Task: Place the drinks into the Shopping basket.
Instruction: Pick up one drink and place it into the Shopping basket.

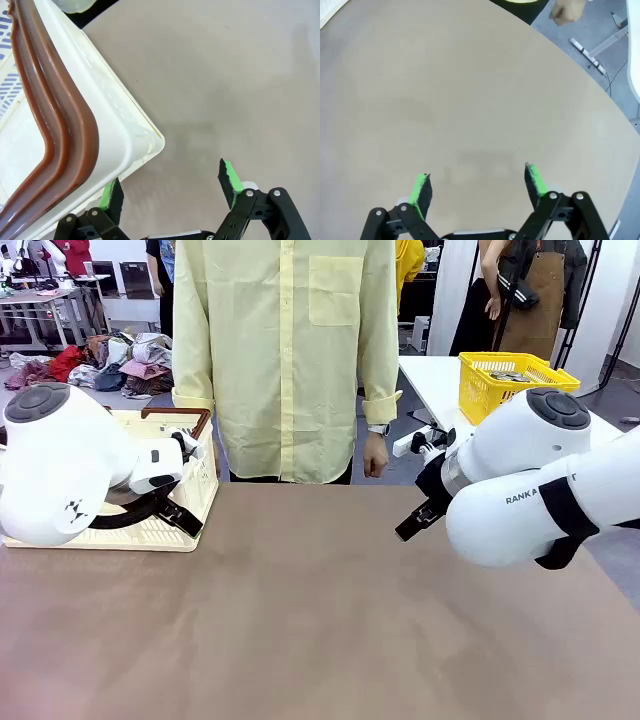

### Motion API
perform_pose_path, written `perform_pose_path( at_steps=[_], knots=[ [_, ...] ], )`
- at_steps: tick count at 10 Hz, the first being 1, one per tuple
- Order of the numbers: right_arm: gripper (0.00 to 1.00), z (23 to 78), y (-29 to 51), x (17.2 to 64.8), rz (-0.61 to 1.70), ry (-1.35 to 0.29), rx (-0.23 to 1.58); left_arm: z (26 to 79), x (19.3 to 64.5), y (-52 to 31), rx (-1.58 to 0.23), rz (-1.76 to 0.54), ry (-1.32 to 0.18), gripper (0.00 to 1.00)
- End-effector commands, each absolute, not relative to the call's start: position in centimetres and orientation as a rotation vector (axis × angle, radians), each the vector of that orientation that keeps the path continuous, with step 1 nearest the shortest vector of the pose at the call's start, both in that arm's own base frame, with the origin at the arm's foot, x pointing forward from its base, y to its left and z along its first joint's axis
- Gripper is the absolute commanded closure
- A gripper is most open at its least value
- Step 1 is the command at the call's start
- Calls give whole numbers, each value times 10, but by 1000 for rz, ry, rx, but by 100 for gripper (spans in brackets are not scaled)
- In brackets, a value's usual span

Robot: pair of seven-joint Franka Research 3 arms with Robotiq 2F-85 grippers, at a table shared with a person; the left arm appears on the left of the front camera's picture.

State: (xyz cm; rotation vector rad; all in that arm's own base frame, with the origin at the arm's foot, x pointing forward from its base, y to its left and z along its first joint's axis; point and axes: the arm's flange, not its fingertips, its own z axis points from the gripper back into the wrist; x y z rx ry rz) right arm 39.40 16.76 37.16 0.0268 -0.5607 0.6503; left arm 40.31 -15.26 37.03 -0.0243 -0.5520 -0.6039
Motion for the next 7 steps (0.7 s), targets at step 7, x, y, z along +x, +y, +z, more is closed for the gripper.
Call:
perform_pose_path(
  at_steps=[7],
  knots=[
    [0, 372, 168, 394, 650, -561, 27, 370, 403, -153, -24, -604, -552, 0]
  ],
)
